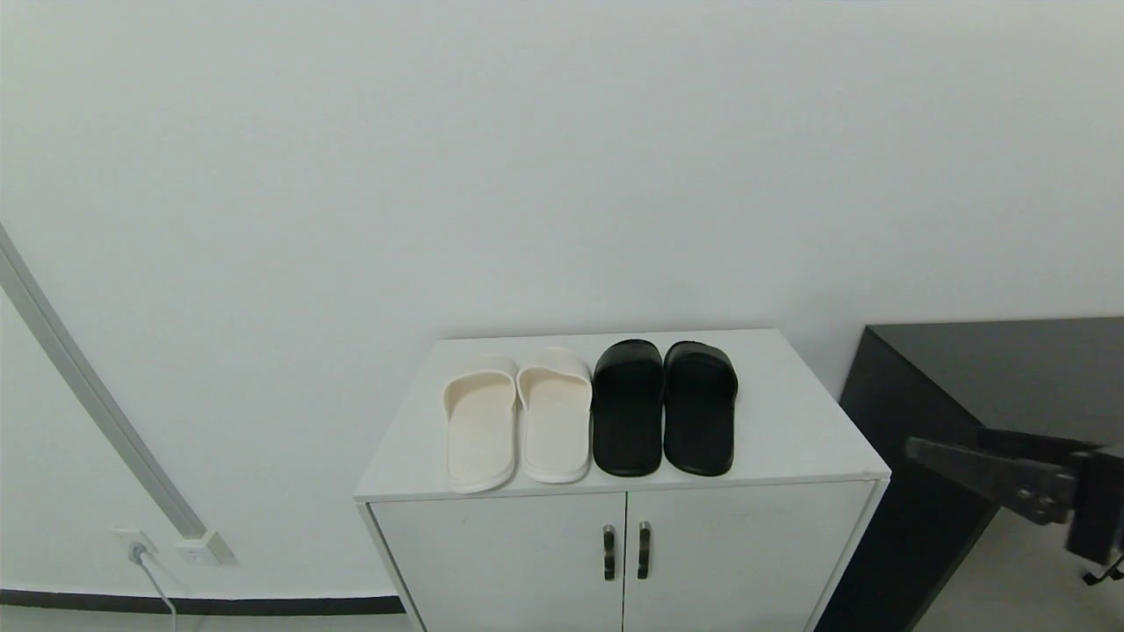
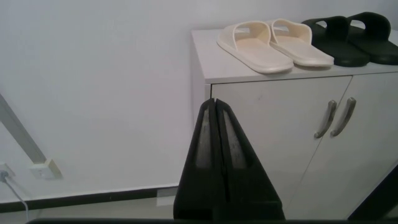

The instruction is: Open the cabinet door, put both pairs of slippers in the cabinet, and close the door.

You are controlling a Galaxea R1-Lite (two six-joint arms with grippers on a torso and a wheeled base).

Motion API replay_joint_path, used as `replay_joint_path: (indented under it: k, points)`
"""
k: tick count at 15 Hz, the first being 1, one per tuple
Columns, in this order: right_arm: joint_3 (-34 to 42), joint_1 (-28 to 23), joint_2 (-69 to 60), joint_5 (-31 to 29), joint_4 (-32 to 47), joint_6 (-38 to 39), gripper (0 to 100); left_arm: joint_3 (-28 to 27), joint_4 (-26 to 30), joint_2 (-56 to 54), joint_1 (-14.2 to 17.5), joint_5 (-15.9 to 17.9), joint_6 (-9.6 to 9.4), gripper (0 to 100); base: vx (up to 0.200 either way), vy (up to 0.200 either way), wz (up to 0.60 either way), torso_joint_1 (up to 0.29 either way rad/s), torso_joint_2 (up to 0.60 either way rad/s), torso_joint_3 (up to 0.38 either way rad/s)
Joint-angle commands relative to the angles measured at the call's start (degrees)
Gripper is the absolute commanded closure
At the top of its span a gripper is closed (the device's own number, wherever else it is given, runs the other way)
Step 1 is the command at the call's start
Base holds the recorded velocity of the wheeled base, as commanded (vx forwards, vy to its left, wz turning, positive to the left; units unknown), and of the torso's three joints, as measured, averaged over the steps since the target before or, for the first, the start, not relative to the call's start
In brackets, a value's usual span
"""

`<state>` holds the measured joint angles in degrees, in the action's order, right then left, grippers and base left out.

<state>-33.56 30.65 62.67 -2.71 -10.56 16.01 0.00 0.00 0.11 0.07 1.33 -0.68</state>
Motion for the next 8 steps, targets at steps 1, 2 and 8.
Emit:
replay_joint_path:
  k: [1,2,8]
  points:
    - [-5.3,5.2,11.2,-4.9,-0.2,0.8,0,0.0,0.0,0.0,0.0,0.0,-0.02,100,0.0,0.0,0.0,0.0,0.0,0.0]
    - [-7.1,7.1,14.4,-7.0,-0.2,1.2,0,0.0,0.0,0.0,0.0,0.0,-0.02,100,0.0,0.0,0.0,0.0,0.0,0.0]
    - [-22.5,13.9,33.3,-15.9,-0.3,4.9,0,0.0,0.0,0.1,0.0,0.0,0.07,100,0.0,0.0,0.0,0.0,0.0,0.0]
